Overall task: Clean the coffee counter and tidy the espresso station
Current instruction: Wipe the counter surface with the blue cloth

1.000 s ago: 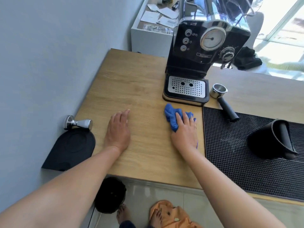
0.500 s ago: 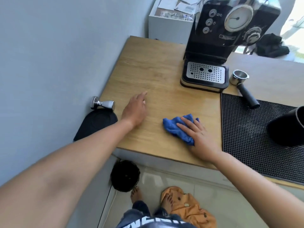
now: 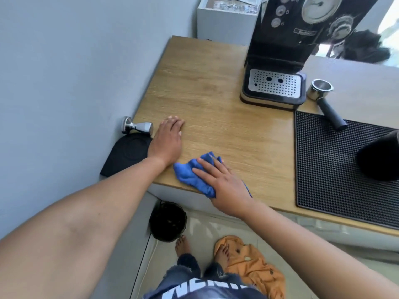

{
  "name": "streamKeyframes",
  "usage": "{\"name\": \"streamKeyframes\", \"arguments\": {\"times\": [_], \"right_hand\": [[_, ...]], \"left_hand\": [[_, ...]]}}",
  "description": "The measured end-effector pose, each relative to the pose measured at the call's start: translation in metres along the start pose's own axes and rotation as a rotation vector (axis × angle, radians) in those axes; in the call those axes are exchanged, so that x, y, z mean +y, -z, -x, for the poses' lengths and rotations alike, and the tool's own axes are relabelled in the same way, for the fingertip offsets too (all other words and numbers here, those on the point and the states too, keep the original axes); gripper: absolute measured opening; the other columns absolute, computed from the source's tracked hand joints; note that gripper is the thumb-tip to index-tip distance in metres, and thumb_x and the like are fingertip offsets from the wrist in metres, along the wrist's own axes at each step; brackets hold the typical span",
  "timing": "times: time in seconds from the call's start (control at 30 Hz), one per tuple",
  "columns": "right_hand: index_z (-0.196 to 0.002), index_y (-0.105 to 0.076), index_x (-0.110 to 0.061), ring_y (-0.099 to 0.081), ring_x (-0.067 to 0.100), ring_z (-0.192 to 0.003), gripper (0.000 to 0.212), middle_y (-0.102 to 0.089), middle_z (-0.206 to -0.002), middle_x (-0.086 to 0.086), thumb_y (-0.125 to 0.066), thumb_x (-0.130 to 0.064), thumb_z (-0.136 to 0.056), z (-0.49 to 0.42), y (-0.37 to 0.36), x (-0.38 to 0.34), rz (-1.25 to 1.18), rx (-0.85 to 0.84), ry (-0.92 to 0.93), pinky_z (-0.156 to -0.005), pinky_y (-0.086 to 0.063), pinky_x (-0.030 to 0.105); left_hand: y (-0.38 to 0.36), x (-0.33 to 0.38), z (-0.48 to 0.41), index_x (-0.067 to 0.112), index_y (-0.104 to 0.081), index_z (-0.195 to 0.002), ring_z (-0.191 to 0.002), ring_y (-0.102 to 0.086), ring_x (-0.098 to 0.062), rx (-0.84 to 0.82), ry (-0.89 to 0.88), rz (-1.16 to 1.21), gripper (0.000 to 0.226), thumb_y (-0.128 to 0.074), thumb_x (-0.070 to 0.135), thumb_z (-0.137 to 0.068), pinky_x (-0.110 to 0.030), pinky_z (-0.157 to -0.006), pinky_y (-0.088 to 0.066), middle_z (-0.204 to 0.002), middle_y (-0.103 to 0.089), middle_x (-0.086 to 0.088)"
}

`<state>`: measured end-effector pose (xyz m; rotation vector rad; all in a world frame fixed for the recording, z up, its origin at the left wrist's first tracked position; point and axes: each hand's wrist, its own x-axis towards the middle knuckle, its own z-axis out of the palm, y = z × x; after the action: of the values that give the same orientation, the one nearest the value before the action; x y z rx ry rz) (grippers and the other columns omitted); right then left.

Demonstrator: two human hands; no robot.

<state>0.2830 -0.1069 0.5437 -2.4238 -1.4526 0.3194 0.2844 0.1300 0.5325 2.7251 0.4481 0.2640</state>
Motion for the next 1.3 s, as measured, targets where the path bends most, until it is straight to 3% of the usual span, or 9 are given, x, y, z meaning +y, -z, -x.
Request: {"name": "streamKeyframes", "arguments": {"times": [0.1, 0.27, 0.37, 0.83, 0.93, 1.03, 1.1, 1.17, 1.3], "right_hand": [[-0.145, -0.041, -0.027, -0.019, 0.021, -0.146, 0.069, -0.028, -0.158, -0.004, -0.043, -0.025, -0.077, 0.043, 0.014, 0.046, -0.009, -0.014, -0.029, -0.121, -0.004, 0.038], [-0.143, -0.045, -0.019, -0.026, 0.037, -0.143, 0.067, -0.035, -0.155, 0.008, -0.057, -0.005, -0.078, 0.011, 0.048, 0.115, 0.009, 0.212, -0.536, -0.121, -0.008, 0.043], [-0.148, -0.037, -0.021, -0.016, 0.032, -0.147, 0.063, -0.027, -0.159, 0.005, -0.054, -0.015, -0.087, -0.038, 0.051, 0.108, 0.021, 0.266, -0.664, -0.121, -0.009, 0.041], [-0.149, -0.035, -0.027, -0.011, 0.02, -0.149, 0.073, -0.021, -0.16, -0.003, -0.057, -0.017, -0.08, -0.019, 0.0, -0.002, -0.025, 0.004, -0.029, -0.122, 0.0, 0.039], [-0.14, -0.048, -0.031, -0.022, 0.007, -0.145, 0.055, -0.037, -0.153, -0.009, -0.057, -0.017, -0.087, -0.002, 0.012, -0.016, -0.301, -0.044, -0.055, -0.121, -0.002, 0.029], [-0.104, -0.07, -0.032, -0.061, 0.004, -0.1, 0.016, -0.07, -0.108, -0.005, -0.058, -0.029, -0.095, 0.012, 0.042, -0.044, -0.885, -0.106, -0.346, -0.103, -0.043, 0.038], [-0.107, -0.07, -0.021, -0.066, 0.015, -0.1, 0.019, -0.072, -0.108, 0.005, -0.061, -0.03, -0.093, 0.02, 0.063, -0.047, -1.256, -0.119, -0.52, -0.095, -0.049, 0.035], [-0.113, -0.067, -0.009, -0.067, 0.028, -0.1, 0.035, -0.071, -0.11, 0.016, -0.066, -0.032, -0.086, 0.023, 0.079, -0.043, -1.528, -0.075, -0.628, -0.092, -0.052, 0.039], [-0.101, -0.068, -0.007, -0.068, 0.029, -0.078, 0.028, -0.07, -0.091, 0.016, -0.06, -0.03, -0.088, 0.014, 0.103, -0.037, -1.706, 0.066, -0.747, -0.073, -0.056, 0.036]], "left_hand": [[-0.002, 0.0, 0.001, 0.006, -0.043, -0.146, -0.148, -0.026, -0.028, 0.008, 0.0, -0.004, 0.045, -0.039, 0.013, -0.102, -0.038, -0.124, -0.013, -0.154, -0.038, -0.015], [-0.004, 0.003, 0.003, 0.008, -0.038, -0.149, -0.15, -0.022, -0.025, 0.019, 0.008, -0.027, 0.046, -0.032, 0.017, -0.105, -0.037, -0.124, -0.01, -0.157, -0.034, -0.011], [-0.006, 0.002, 0.002, 0.009, -0.038, -0.149, -0.15, -0.022, -0.025, 0.021, -0.001, -0.032, 0.045, -0.031, 0.017, -0.105, -0.037, -0.125, -0.01, -0.157, -0.035, -0.011], [0.004, -0.001, -0.006, 0.006, -0.045, -0.144, -0.148, -0.026, -0.025, -0.068, 0.032, 0.113, 0.042, -0.039, 0.01, -0.103, -0.037, -0.123, -0.014, -0.155, -0.039, -0.011], [0.014, 0.003, -0.011, 0.007, -0.049, -0.142, -0.144, -0.031, -0.028, -0.134, 0.063, 0.128, 0.042, -0.044, 0.012, -0.1, -0.037, -0.12, -0.019, -0.152, -0.042, -0.013], [0.031, 0.013, -0.016, 0.011, -0.055, -0.136, -0.13, -0.048, -0.031, -0.108, 0.067, 0.152, 0.041, -0.053, 0.017, -0.096, -0.038, -0.111, -0.031, -0.136, -0.058, -0.014], [0.047, 0.026, -0.011, 0.015, -0.057, -0.134, -0.125, -0.053, -0.026, -0.117, 0.103, 0.342, 0.039, -0.055, 0.025, -0.097, -0.036, -0.108, -0.036, -0.13, -0.063, -0.007], [0.061, 0.039, -0.002, 0.017, -0.062, -0.128, -0.122, -0.058, -0.022, -0.277, 0.194, 0.745, 0.038, -0.052, 0.039, -0.1, -0.035, -0.105, -0.043, -0.124, -0.066, -0.002], [0.081, 0.049, 0.021, 0.016, -0.065, -0.129, -0.118, -0.064, -0.027, -0.775, 0.29, 1.311, 0.071, -0.027, 0.067, -0.097, -0.039, -0.096, -0.051, -0.126, -0.068, -0.012]]}}
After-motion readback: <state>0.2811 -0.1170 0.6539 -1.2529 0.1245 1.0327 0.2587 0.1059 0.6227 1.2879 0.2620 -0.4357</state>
